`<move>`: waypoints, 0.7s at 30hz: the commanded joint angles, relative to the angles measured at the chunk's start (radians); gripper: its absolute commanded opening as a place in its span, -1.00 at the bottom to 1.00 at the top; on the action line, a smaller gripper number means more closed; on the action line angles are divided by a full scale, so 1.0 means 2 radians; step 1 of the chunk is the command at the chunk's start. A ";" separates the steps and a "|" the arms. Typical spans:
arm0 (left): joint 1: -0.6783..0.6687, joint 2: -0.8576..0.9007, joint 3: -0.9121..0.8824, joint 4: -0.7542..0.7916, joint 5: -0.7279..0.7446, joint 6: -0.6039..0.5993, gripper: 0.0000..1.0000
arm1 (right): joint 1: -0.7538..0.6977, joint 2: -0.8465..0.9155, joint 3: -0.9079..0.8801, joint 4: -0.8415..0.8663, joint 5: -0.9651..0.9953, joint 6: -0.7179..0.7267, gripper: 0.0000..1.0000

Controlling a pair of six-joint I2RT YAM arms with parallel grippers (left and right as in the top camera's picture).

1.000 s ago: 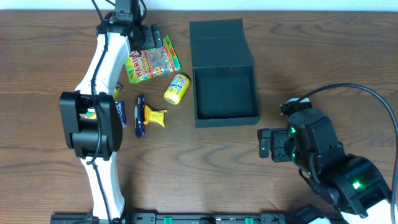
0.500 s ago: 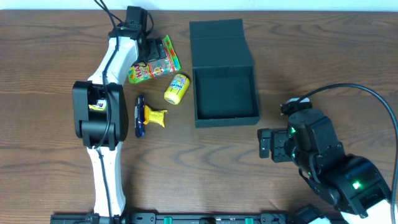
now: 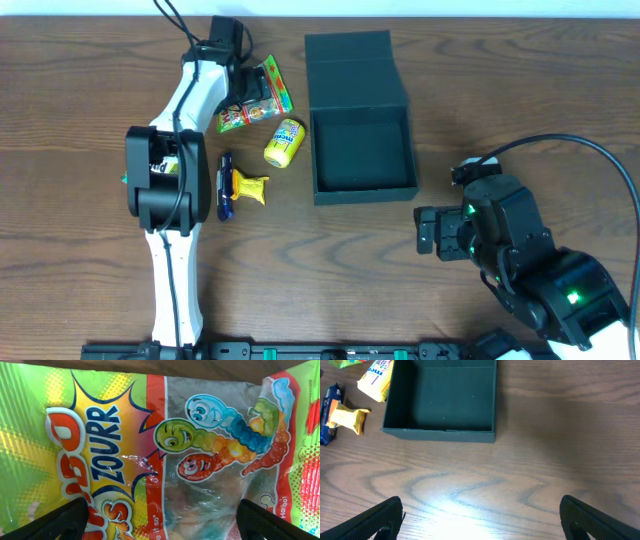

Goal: Pack container
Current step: 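Grasp the Haribo bag with the left gripper and lift it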

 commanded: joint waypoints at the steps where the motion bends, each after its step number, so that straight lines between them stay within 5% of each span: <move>1: -0.009 0.042 -0.006 -0.022 0.006 -0.008 0.92 | -0.004 -0.002 0.003 0.000 0.002 -0.007 0.98; 3: -0.009 0.046 -0.006 -0.031 0.003 -0.011 0.91 | -0.004 -0.002 0.003 0.000 0.002 -0.007 0.98; 10: -0.009 0.047 -0.006 -0.043 0.000 -0.013 -0.13 | -0.004 -0.002 0.003 0.000 0.002 -0.007 0.98; 16: -0.009 0.047 -0.006 -0.047 -0.001 -0.013 -0.41 | -0.004 -0.002 0.003 0.000 0.002 -0.007 0.98; 21: -0.007 0.047 -0.004 -0.059 -0.002 -0.012 -0.89 | -0.004 -0.002 0.003 0.000 0.002 -0.007 0.99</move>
